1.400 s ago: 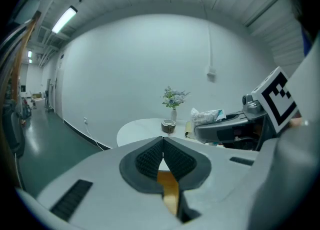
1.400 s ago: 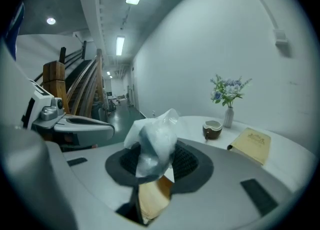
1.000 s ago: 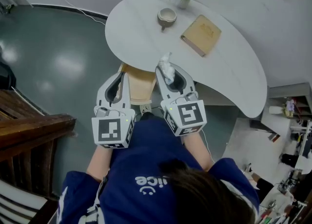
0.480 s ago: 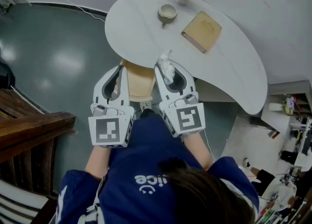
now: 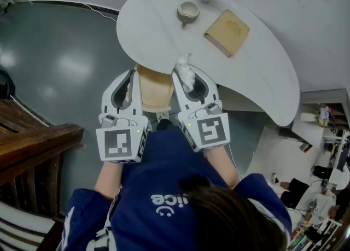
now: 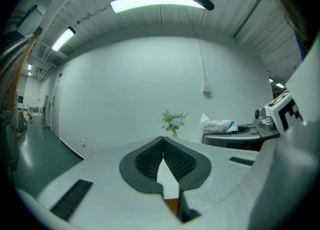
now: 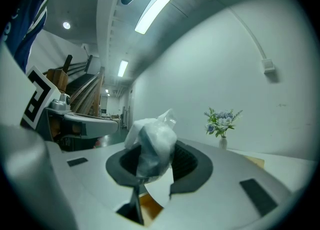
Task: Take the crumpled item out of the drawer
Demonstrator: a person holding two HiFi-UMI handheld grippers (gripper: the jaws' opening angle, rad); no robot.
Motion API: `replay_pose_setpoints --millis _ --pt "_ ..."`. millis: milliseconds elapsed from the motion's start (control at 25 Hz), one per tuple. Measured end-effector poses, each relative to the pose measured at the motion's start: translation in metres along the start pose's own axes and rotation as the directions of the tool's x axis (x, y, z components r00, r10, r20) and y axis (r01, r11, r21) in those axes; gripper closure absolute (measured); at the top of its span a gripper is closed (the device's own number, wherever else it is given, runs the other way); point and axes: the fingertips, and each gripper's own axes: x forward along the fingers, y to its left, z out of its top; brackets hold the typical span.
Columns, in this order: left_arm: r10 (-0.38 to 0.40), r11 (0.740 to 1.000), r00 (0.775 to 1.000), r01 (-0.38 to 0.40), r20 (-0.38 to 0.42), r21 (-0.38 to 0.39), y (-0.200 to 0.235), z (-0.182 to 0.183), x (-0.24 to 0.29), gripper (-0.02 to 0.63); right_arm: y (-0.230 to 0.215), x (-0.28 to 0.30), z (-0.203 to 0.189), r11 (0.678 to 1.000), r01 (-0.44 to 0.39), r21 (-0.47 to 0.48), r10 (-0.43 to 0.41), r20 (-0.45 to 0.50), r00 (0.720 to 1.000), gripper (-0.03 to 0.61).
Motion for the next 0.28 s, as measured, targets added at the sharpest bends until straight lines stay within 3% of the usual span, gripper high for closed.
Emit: replay_pose_setpoints --millis 280 --pt "-0.005 1.000 1.000 0.005 -0.007 -0.003 0.0022 -0.0031 0.0048 0.609 -0.0007 0.0037 -0.0050 1.000 0.001 0.005 -0.001 -0.020 1.000 0.463"
